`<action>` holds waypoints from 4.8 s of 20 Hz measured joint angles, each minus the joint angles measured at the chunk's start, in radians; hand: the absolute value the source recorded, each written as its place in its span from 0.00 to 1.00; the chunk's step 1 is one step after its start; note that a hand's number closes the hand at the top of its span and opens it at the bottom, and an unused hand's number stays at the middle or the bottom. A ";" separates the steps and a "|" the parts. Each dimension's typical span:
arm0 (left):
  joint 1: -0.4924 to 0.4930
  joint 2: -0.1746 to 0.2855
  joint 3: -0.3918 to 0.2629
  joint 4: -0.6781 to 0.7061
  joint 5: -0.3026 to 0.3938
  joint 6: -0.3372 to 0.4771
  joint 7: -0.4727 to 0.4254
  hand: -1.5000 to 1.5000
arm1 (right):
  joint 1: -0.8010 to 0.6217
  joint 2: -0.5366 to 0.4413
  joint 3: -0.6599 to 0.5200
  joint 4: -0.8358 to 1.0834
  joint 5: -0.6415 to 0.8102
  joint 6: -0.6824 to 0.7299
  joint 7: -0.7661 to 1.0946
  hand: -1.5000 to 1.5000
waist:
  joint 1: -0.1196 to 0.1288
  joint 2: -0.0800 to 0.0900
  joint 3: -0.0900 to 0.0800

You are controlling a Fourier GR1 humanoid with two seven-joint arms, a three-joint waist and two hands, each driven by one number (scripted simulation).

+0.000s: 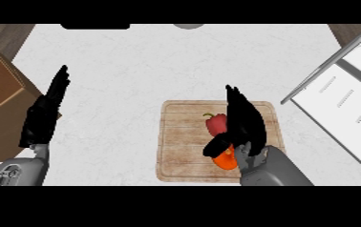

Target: Pick the bell pepper from the cutting board and place it in the tiered basket

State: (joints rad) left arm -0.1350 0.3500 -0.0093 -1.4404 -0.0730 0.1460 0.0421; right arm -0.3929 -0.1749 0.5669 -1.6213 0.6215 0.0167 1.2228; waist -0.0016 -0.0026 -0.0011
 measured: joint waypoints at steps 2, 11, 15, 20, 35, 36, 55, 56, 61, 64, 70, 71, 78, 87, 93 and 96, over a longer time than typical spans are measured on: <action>-0.002 0.001 0.002 -0.008 -0.001 -0.004 0.007 0.50 | 0.012 0.015 -0.016 0.017 0.013 0.007 -0.010 0.00 | 0.001 0.000 0.000; -0.022 -0.016 0.013 0.005 -0.019 -0.009 0.016 0.50 | 0.047 0.085 -0.091 0.093 0.069 0.032 -0.072 0.00 | 0.001 0.002 0.001; -0.019 -0.029 0.013 0.006 -0.031 -0.012 0.009 0.50 | 0.044 0.124 -0.123 0.141 0.089 0.040 -0.092 0.00 | 0.003 0.002 0.001; -0.003 -0.037 0.020 -0.002 -0.043 -0.019 0.004 0.50 | 0.028 0.154 -0.136 0.216 0.080 0.032 -0.108 0.00 | 0.006 0.003 0.001; -0.024 -0.044 0.057 0.013 -0.061 -0.054 0.003 0.50 | -0.034 0.159 -0.088 0.316 0.037 0.039 -0.168 1.00 | 0.004 -0.001 -0.002; -0.025 -0.049 0.054 0.004 -0.065 -0.052 0.019 0.50 | -0.025 0.161 -0.074 0.293 0.032 0.028 -0.160 1.00 | 0.004 -0.001 -0.001; -0.053 -0.076 0.035 -0.004 -0.086 -0.051 0.029 0.50 | -0.467 0.065 -0.467 0.516 0.521 -0.286 -0.089 1.00 | 0.032 0.009 -0.001; -0.049 -0.077 0.034 -0.005 -0.086 -0.052 0.027 0.50 | -0.498 0.058 -0.481 0.530 0.561 -0.295 -0.084 1.00 | 0.035 0.009 -0.001; -0.033 -0.073 0.044 0.003 -0.088 -0.051 0.013 0.50 | -0.607 0.031 -0.531 0.565 0.733 -0.296 -0.050 1.00 | 0.024 0.004 -0.001; -0.027 -0.061 0.058 0.000 -0.077 -0.063 0.016 0.50 | -0.663 0.004 -0.561 0.590 0.803 -0.252 -0.036 1.00 | 0.018 0.002 -0.001; -0.010 -0.067 0.063 -0.016 -0.079 -0.059 0.024 0.50 | -0.711 -0.037 -0.649 0.563 0.807 -0.175 -0.062 1.00 | 0.005 -0.001 0.000; 0.002 -0.067 0.063 -0.026 -0.079 -0.062 0.021 0.50 | -0.705 -0.042 -0.665 0.556 0.803 -0.173 -0.070 1.00 | 0.005 -0.001 0.000; -0.012 -0.078 0.067 -0.023 -0.091 -0.054 0.031 0.50 | -0.671 -0.102 -0.716 0.544 0.802 -0.104 -0.130 1.00 | 0.001 0.000 0.001; 0.000 -0.075 0.073 -0.047 -0.090 -0.066 0.044 0.50 | -0.568 -0.266 -0.740 0.574 0.885 0.055 -0.188 1.00 | -0.006 -0.001 0.000; -0.001 -0.068 0.093 -0.028 -0.083 -0.083 0.024 0.50 | -0.459 -0.320 -0.769 0.456 0.864 0.152 -0.234 1.00 | -0.008 -0.001 0.001; -0.001 -0.091 0.079 -0.031 -0.104 -0.064 0.024 0.50 | -0.411 -0.338 -0.804 0.414 0.817 0.174 -0.264 1.00 | -0.005 -0.002 -0.001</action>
State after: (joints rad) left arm -0.1365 0.2587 0.0694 -1.4713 -0.1771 0.0818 0.0664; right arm -0.8034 -0.5134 -0.2370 -1.2074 1.4385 0.1911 0.9586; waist -0.0068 -0.0048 -0.0019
